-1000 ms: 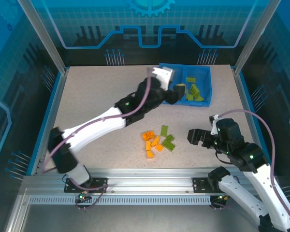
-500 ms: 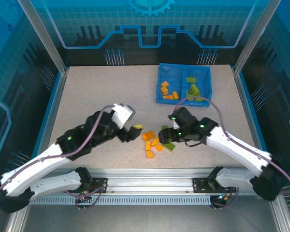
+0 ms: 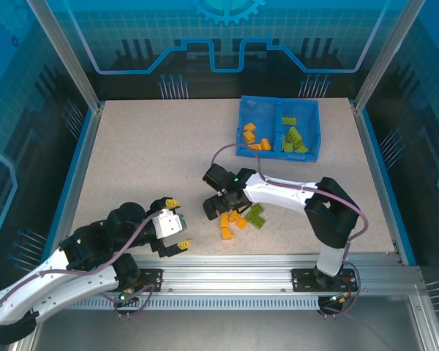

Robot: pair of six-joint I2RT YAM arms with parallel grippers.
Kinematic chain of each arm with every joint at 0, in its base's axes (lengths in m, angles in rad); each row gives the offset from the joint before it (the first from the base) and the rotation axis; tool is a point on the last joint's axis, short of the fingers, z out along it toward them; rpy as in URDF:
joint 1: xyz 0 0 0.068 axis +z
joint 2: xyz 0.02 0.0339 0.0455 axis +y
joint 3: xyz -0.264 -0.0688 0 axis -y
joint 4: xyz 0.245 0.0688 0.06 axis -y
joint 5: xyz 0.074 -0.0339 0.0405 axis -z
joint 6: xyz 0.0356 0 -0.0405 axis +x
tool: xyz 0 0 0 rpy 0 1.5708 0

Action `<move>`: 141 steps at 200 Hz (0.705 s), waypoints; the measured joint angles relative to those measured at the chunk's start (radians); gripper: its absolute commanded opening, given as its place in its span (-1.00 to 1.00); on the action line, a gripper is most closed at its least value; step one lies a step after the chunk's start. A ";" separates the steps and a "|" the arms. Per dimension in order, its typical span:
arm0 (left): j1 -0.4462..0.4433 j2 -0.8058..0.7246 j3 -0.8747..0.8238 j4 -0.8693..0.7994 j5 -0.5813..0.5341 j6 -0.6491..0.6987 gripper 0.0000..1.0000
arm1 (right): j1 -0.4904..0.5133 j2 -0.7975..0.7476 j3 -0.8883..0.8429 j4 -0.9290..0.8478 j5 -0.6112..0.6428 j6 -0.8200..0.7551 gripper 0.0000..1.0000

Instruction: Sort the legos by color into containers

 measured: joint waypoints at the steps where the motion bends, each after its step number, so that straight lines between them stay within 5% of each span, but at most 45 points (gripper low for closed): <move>1: 0.000 0.000 0.000 0.000 0.001 0.002 0.97 | 0.000 0.002 0.001 0.000 0.002 0.000 1.00; 30: 0.000 0.000 -0.027 0.000 0.029 0.034 0.97 | 0.000 0.085 0.042 0.002 0.021 -0.018 0.83; 89: 0.002 -0.009 -0.059 0.002 0.070 0.062 0.97 | -0.001 0.164 0.085 0.011 0.021 -0.001 0.13; 141: 0.060 -0.027 -0.077 0.043 0.081 0.061 0.97 | -0.034 -0.017 0.027 0.026 0.053 0.006 0.08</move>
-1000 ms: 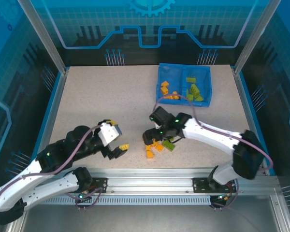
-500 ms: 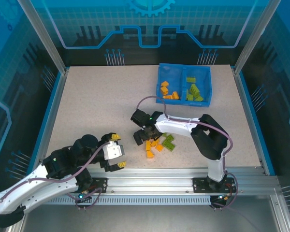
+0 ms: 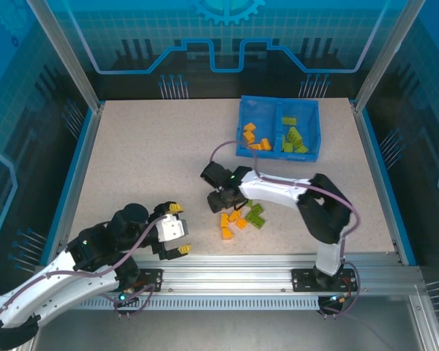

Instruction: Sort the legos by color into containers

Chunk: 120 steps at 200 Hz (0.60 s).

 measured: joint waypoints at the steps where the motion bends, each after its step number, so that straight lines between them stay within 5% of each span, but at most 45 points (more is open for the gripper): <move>1: 0.001 -0.001 0.000 0.000 0.000 0.000 0.97 | -0.003 -0.010 0.000 0.000 0.001 -0.001 0.08; 29: 0.045 -0.034 -0.014 0.033 0.010 -0.006 0.97 | -0.123 -0.189 0.024 0.027 0.039 -0.043 0.08; 56: 0.063 -0.038 -0.017 0.052 0.020 -0.008 0.97 | -0.290 -0.187 0.138 0.053 0.066 -0.105 0.06; 120: 0.079 -0.086 -0.041 0.068 0.024 -0.012 0.98 | -0.502 0.320 0.654 0.014 0.097 -0.216 0.07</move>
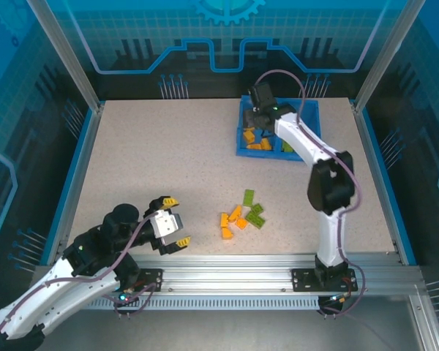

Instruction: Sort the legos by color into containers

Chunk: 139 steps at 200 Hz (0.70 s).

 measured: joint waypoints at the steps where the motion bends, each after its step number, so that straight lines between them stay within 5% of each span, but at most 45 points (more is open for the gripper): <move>1: 0.000 -0.001 0.000 0.000 0.000 0.000 0.97 | -0.001 0.005 0.005 -0.002 0.000 -0.001 0.07; 62: 0.000 -0.045 -0.019 0.016 -0.009 -0.002 0.97 | -0.085 0.322 0.373 -0.156 -0.089 -0.013 0.47; 139: 0.005 -0.045 -0.031 0.023 -0.010 -0.002 0.97 | -0.090 0.325 0.446 -0.222 -0.154 -0.018 0.56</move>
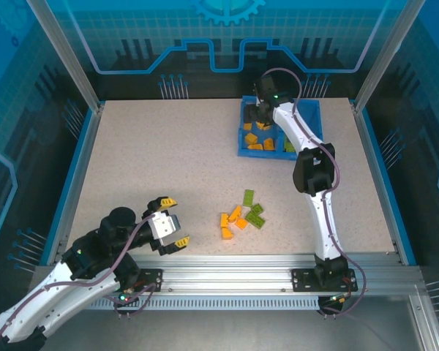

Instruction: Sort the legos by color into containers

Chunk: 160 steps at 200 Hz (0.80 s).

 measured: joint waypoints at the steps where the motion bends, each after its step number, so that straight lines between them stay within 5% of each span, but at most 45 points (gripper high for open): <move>1: 0.000 0.000 0.000 0.000 0.000 0.000 0.98 | 0.000 0.000 0.000 -0.002 -0.001 0.000 0.56; 43: 0.001 0.000 -0.002 0.005 0.000 0.001 0.97 | 0.007 -0.204 -0.177 -0.003 -0.023 0.000 0.56; 103: 0.006 0.018 -0.021 0.029 0.005 0.007 0.97 | 0.097 -0.916 -0.888 0.167 -0.061 0.031 0.55; 133: 0.008 0.156 0.003 0.022 0.033 -0.045 0.97 | 0.184 -1.187 -1.232 0.212 -0.076 0.092 0.56; 160: 0.005 0.326 0.119 0.011 0.090 -0.124 0.97 | 0.263 -1.253 -1.415 0.210 -0.075 0.182 0.59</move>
